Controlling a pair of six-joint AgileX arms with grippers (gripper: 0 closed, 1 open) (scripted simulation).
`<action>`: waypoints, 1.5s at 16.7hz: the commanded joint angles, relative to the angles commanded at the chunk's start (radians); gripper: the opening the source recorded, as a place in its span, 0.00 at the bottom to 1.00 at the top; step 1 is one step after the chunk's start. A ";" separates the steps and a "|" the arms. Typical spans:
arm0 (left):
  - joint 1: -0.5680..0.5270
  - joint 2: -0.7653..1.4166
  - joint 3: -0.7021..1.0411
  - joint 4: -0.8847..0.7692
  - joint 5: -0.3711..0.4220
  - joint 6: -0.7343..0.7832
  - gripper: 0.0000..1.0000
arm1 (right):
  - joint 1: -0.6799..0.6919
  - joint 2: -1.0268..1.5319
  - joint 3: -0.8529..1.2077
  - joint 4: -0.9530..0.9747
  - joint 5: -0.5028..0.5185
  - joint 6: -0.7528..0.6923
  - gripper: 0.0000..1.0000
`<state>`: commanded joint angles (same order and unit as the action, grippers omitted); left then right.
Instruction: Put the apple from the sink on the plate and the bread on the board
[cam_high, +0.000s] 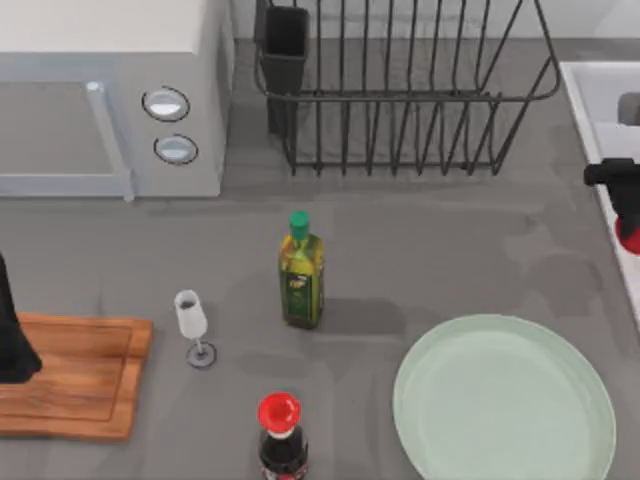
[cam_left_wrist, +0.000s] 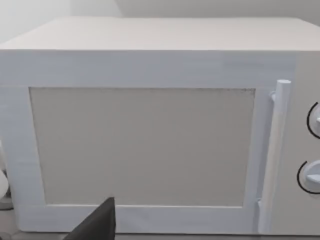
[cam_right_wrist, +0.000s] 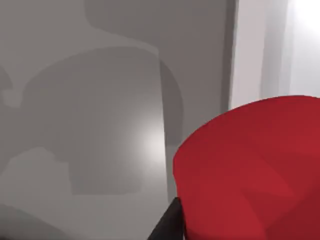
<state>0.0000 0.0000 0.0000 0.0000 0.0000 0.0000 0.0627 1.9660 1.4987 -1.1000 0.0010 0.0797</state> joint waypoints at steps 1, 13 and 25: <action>0.000 0.000 0.000 0.000 0.000 0.000 1.00 | 0.064 -0.033 -0.026 -0.011 0.000 0.063 0.00; 0.000 0.000 0.000 0.000 0.000 0.000 1.00 | 0.594 -0.350 -0.261 -0.093 -0.001 0.588 0.00; 0.000 0.000 0.000 0.000 0.000 0.000 1.00 | 0.594 -0.350 -0.261 -0.093 -0.001 0.588 0.68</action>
<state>0.0000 0.0000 0.0000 0.0000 0.0000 0.0000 0.6567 1.6160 1.2380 -1.1928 0.0000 0.6674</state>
